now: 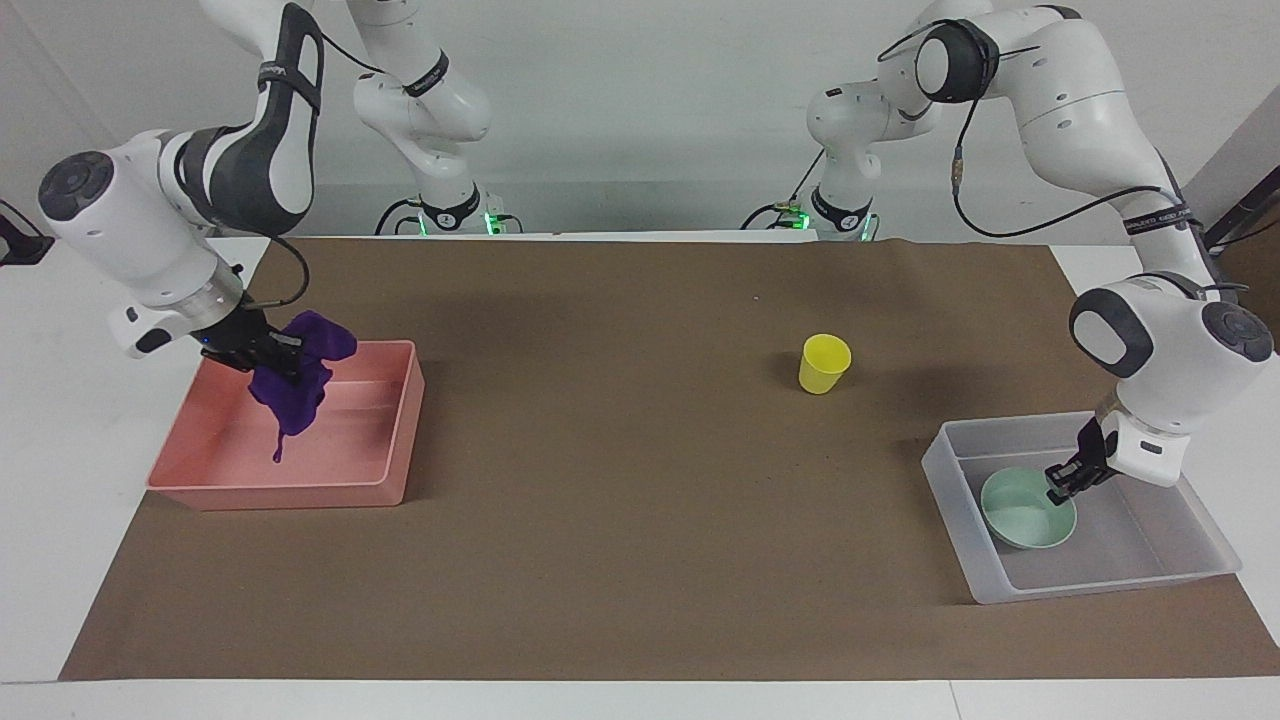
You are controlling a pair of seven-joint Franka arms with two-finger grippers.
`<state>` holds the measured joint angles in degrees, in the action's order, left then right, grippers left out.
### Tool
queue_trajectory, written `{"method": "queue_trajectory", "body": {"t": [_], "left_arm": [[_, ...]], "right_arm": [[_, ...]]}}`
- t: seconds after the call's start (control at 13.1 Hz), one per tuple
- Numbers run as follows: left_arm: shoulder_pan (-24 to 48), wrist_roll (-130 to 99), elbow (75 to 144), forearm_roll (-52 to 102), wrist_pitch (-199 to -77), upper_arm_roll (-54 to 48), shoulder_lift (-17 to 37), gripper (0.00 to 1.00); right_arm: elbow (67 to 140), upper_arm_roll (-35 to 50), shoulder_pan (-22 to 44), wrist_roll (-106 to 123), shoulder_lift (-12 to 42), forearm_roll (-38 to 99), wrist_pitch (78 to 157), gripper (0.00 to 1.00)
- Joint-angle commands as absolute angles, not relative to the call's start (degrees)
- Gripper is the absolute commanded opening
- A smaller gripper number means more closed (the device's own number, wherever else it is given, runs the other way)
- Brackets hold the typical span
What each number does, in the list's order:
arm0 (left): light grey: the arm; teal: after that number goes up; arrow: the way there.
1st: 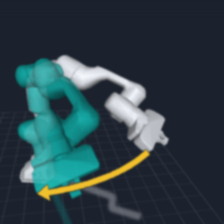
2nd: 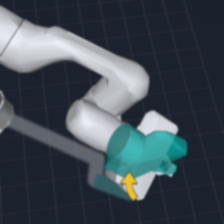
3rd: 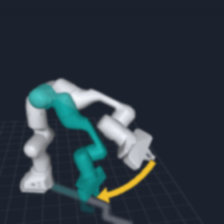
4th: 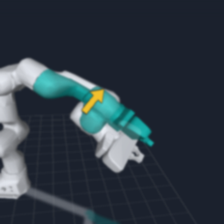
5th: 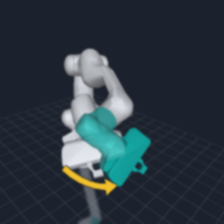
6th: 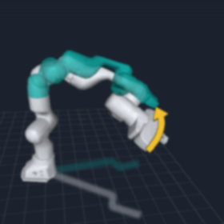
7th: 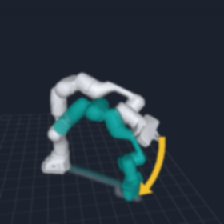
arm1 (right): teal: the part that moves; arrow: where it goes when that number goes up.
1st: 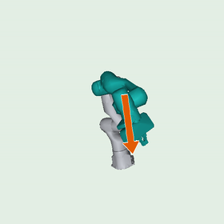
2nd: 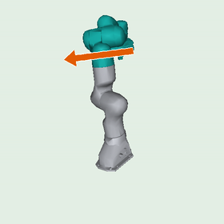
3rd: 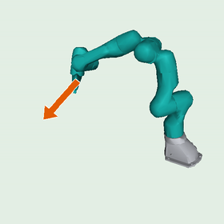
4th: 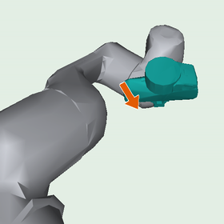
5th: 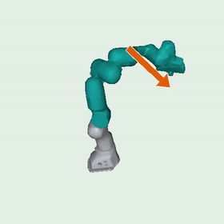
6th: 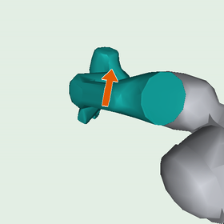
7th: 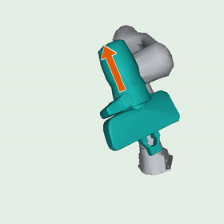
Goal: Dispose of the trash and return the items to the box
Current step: 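Drop the cloth in the pink bin while the left gripper places the bowl, then grasp the yellow cup with the left gripper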
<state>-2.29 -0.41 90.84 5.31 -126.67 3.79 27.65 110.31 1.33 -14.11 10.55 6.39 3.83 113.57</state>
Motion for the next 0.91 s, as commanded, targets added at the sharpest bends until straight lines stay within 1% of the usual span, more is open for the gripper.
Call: {"method": "queue_trajectory", "body": {"t": [0.0,0.08,0.15,0.23,0.3,0.38,0.53,0.61,0.76,0.84], "left_arm": [[-0.45,0.09,92.36,2.83,-117.46,4.13,17.18,1.00],[2.08,-0.61,93.77,1.42,-110.72,4.22,13.05,1.00],[3.68,-2.53,97.87,0.88,-106.74,4.13,8.05,1.00],[6.56,-4.20,105.83,0.70,-106.70,4.13,1.91,1.00],[8.42,-5.61,113.91,0.70,-108.27,3.96,-3.90,1.00],[10.96,-8.24,121.65,0.70,-110.63,3.35,-7.96,1.00],[16.76,-16.13,135.29,0.70,-119.92,3.25,-14.73,1.00],[18.96,-18.52,138.14,0.70,-121.97,3.25,-15.64,1.00],[23.10,-22.04,140.70,0.79,-125.48,3.25,-14.51,0.99],[24.25,-25.19,142.54,0.79,-130.03,3.25,-13.28,0.93]], "right_arm": [[116.01,2.11,-15.03,11.60,6.67,3.69,119.61,0.02],[116.02,2.11,-15.03,11.60,7.72,3.69,120.32,0.04],[115.93,2.11,-15.12,11.60,8.00,3.60,120.93,0.05],[116.01,2.11,-15.12,11.60,8.17,3.60,122.50,0.10],[116.02,2.11,-15.12,11.60,8.35,3.60,122.52,0.19],[115.84,2.11,-15.12,11.69,8.44,3.60,122.17,0.31],[115.40,2.11,-14.94,11.60,8.53,3.60,121.99,0.61],[115.14,2.11,-14.85,11.43,8.53,3.60,121.99,0.76],[114.96,2.11,-14.33,11.34,7.83,3.60,121.56,0.90],[114.44,2.11,-14.24,11.42,6.95,3.60,120.07,0.99]]}}
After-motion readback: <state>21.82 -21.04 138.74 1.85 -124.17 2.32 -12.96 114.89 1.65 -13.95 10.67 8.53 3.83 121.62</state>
